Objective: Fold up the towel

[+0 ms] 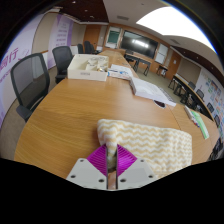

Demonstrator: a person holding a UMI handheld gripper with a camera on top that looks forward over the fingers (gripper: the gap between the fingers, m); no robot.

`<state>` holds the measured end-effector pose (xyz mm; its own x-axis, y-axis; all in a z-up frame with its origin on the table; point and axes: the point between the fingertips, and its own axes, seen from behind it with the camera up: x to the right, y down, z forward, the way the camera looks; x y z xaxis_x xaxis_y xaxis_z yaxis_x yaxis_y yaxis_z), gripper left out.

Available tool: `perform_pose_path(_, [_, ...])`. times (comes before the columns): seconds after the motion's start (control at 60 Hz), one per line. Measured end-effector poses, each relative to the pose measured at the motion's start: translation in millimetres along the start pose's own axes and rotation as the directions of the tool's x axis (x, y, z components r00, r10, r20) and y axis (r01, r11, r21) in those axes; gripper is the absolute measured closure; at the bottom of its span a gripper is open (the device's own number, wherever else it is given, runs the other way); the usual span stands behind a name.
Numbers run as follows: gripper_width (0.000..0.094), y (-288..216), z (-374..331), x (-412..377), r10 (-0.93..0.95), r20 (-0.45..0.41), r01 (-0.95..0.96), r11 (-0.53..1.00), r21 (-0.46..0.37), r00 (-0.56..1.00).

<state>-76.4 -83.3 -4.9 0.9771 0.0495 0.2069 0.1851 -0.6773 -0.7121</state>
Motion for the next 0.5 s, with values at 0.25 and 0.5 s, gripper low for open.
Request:
perform_pose_path(0.25, [0.0888,-55.1,-49.8,-45.7,0.104,0.251,-0.113,0.993,0.023,0.962])
perform_pose_path(0.5, [0.0889,-122.0,-87.6,20.0,0.295,0.36,-0.346,0.934,0.086,0.885])
